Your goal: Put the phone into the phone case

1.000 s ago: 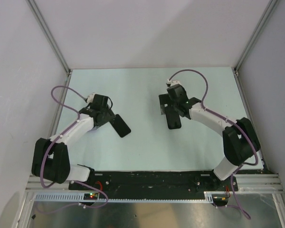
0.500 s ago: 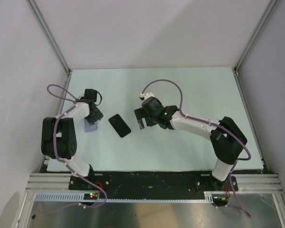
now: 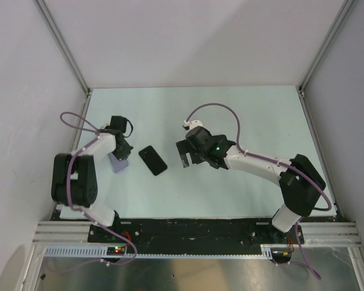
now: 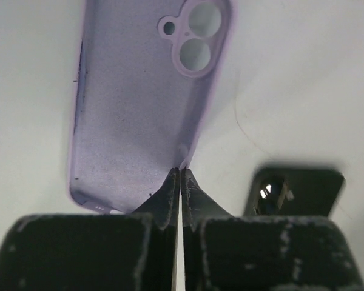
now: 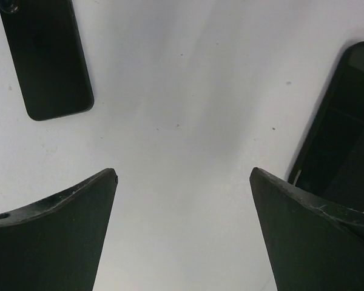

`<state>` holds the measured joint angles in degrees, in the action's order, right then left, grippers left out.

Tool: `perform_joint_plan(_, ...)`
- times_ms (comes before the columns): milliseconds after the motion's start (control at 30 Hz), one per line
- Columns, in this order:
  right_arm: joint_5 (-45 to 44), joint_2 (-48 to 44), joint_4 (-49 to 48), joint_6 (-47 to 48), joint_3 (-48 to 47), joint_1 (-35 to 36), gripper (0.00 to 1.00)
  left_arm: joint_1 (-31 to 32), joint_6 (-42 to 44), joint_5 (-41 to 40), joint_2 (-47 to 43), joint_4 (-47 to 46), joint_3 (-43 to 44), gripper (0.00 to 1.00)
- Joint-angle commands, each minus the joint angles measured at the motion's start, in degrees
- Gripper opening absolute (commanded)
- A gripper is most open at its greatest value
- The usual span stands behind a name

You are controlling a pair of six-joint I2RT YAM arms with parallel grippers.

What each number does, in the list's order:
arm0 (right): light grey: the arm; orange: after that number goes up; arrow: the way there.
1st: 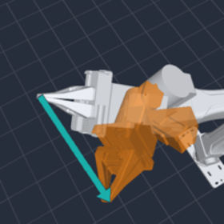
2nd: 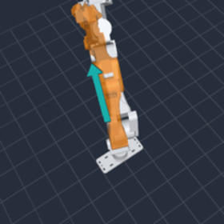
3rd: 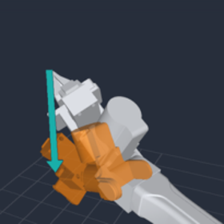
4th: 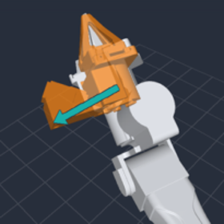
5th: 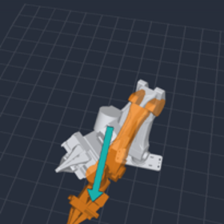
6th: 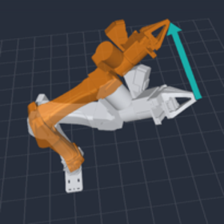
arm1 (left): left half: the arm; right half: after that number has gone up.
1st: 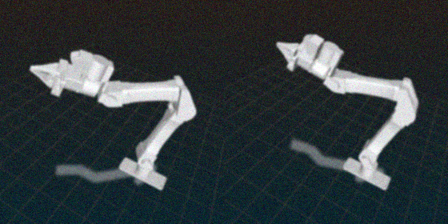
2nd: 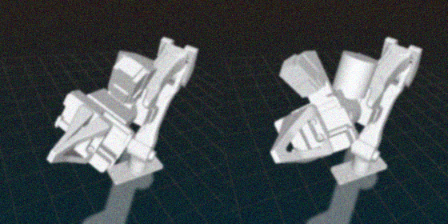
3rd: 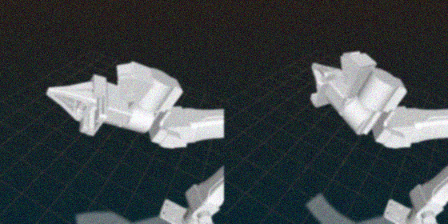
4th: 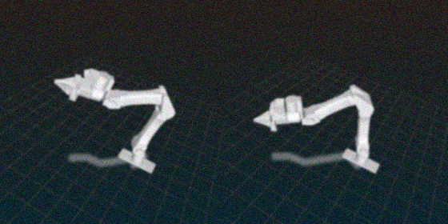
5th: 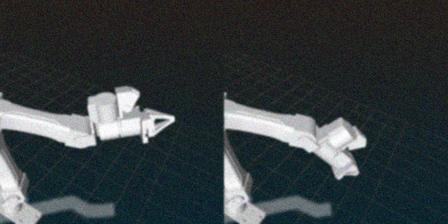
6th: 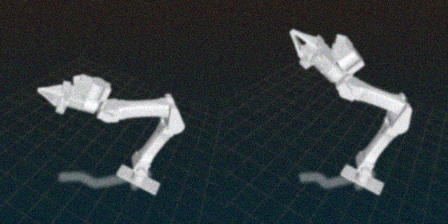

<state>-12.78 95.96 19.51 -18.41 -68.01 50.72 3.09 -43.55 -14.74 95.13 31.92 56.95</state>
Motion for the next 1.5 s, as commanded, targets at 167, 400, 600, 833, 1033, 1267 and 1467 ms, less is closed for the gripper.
perform_joint_plan(167,-5.93,-15.72,3.86,-4.73,6.4,-4.66,0.97,27.76,-33.42,-7.94,-25.19,9.81,-6.37,0.0)
perform_joint_plan(400,-8.46,-29.04,8.39,-8.86,14.79,-9.87,0.97,48.82,-54.91,-11.84,-16.67,11.92,-0.32,0.0)
perform_joint_plan(600,-9.22,-34.72,12.12,-9.36,17.83,-11.44,0.97,57.02,-60.3,-12.46,-2.93,12.16,11.54,0.0)
perform_joint_plan(833,-8.66,-36.28,13.32,-9.13,18.77,-11.54,0.97,58.9,-61.7,-11.66,7.72,12.21,21.47,0.0)
perform_joint_plan(1033,-8.27,-34.88,12.74,-9.3,19.89,-11.71,0.98,58.19,-59.29,-11.49,11.01,12.12,21.68,0.06)
perform_joint_plan(1267,-7.08,-31.57,9.79,-9.04,20.39,-12.36,0.98,55.28,-52.62,-10.87,12.11,10.33,20.84,0.39)
perform_joint_plan(1467,-2.78,-30.84,6.28,-7.97,20.38,-13.2,0.99,50.44,-36.16,-10.74,4.44,3.34,14.6,0.74)
